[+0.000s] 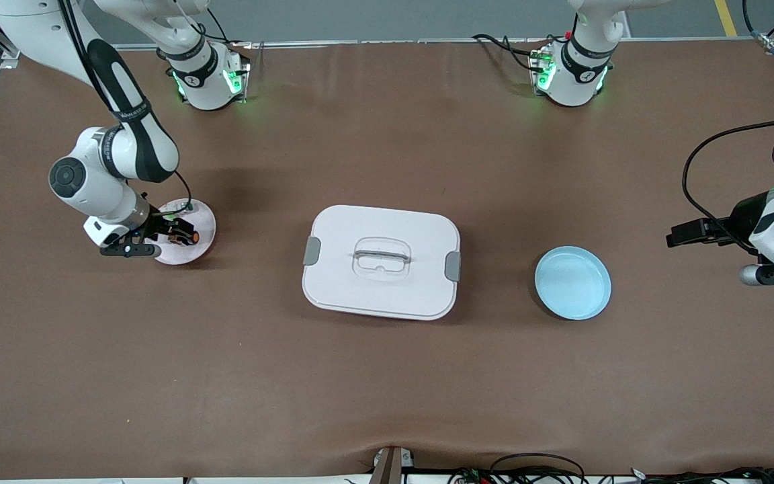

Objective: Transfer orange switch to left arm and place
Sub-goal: 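Move the right gripper down over the white plate's orange switch, then close the right gripper on the black-and-orange switch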

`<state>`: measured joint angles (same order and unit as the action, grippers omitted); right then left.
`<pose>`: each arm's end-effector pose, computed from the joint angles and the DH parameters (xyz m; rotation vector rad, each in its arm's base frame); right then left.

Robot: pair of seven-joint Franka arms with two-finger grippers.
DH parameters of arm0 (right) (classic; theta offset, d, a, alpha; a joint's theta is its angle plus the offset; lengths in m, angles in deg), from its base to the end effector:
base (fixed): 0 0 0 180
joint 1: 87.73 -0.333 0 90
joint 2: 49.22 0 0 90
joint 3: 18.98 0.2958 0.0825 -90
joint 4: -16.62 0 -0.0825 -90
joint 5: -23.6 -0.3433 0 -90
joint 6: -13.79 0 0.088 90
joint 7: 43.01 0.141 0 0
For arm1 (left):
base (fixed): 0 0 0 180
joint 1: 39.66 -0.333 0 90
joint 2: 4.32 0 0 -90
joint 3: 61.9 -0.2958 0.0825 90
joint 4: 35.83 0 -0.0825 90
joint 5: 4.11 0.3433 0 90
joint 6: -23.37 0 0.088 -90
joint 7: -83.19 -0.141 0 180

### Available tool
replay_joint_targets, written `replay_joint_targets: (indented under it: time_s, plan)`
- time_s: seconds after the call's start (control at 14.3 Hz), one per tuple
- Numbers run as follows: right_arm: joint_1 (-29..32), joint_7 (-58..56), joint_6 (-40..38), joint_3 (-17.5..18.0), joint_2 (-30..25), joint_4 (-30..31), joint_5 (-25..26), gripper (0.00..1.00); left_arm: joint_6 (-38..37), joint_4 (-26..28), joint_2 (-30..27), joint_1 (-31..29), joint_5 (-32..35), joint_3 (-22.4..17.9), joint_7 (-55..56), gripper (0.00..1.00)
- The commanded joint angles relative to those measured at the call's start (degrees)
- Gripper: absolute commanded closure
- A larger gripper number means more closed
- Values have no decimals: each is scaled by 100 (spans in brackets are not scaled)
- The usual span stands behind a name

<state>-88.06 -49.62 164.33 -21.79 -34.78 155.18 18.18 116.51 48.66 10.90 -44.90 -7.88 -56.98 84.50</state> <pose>0.4644 -0.0219 0.1859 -3.1052 0.0155 0.0612 0.5808 -0.0008 0.4710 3.0490 0.0572 -0.1747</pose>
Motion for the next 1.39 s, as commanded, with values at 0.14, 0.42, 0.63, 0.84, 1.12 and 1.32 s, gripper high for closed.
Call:
replay_joint_targets:
  time_s: [0.14,0.42,0.63,0.84,1.12,1.32]
  plan:
    - [-73,1,143,0,226,-145,-118,0,20,-20,-54,-3,-88,0,1,0]
    - [-73,-7,222,0,349,-145,-118,0,20,-11,-45,23,-79,0,-8,0]
    - [-108,-7,178,0,437,-128,-118,0,20,6,-37,32,-79,0,1,0]
    - [-152,-7,161,0,455,-128,-118,0,20,6,-28,32,-79,0,1,0]
    - [-178,1,169,-9,464,-119,-118,0,20,6,-28,41,-79,0,-8,0]
    - [-170,-7,161,-9,508,-110,-118,0,20,6,-28,59,-79,0,-8,0]
